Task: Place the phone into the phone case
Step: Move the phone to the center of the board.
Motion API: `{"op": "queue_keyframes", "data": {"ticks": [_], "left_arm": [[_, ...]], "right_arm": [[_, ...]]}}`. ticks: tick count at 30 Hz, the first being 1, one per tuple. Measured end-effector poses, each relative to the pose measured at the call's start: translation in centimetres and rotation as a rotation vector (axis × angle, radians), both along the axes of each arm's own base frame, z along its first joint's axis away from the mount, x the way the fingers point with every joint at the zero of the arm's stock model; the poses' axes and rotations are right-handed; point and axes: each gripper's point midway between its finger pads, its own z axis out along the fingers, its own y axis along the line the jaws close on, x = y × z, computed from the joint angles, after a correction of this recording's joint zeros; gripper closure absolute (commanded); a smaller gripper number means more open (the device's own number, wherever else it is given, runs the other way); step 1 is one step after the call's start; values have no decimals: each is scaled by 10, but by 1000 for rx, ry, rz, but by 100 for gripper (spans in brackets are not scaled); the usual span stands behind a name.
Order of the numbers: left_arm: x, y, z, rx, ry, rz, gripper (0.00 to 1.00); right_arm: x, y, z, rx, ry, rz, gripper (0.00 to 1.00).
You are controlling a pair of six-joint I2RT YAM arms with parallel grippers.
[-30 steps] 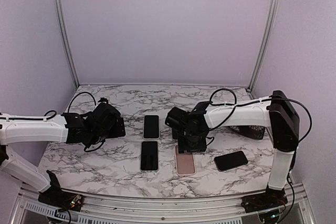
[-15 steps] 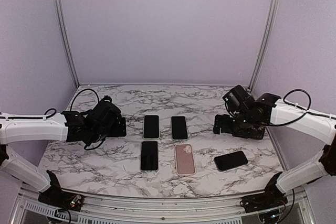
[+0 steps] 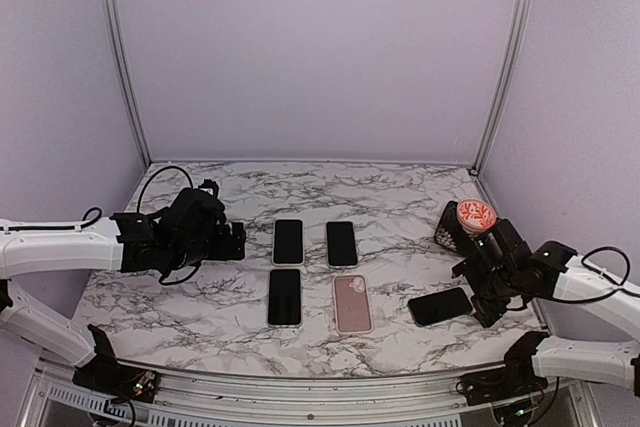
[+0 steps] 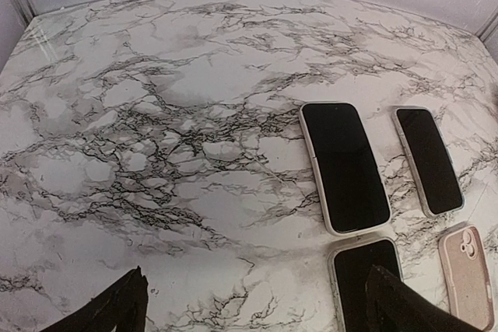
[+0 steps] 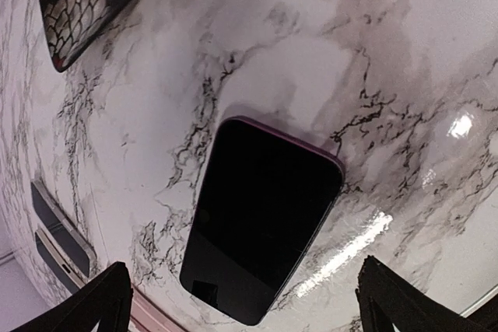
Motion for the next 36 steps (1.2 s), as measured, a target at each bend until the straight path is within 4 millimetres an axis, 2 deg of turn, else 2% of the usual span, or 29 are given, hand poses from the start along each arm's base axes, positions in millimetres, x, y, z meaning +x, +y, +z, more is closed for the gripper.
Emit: {"op": "queue_keyframes", "data": {"ticks": [2,6,15,21,28,33,36], "left_arm": [[0,0,-1,-2,0,-1,1],[-1,0,-5,0,5,-4,1],[-2,-2,-5,-8,9,-13,1],[-2,-2,-5,-6,8,-15,1],[-2,-2,-5,-3,9,-21,1],[-2,-3,-7,5,12,-25,1],[-2,-3,-10,9,19,-28,1]], "right_arm": [[-5,-1,-10,25,40,-64,1],[-2,3,-19,36,101,-122,1],[10,23,-39,53,198,-117,1],[25,40,-43,43,248,-55,1],[29,56,-44,82,274,22,1],[29,57,-43,71,279,54,1],[27,51,-40,23,299,63,1]]}}
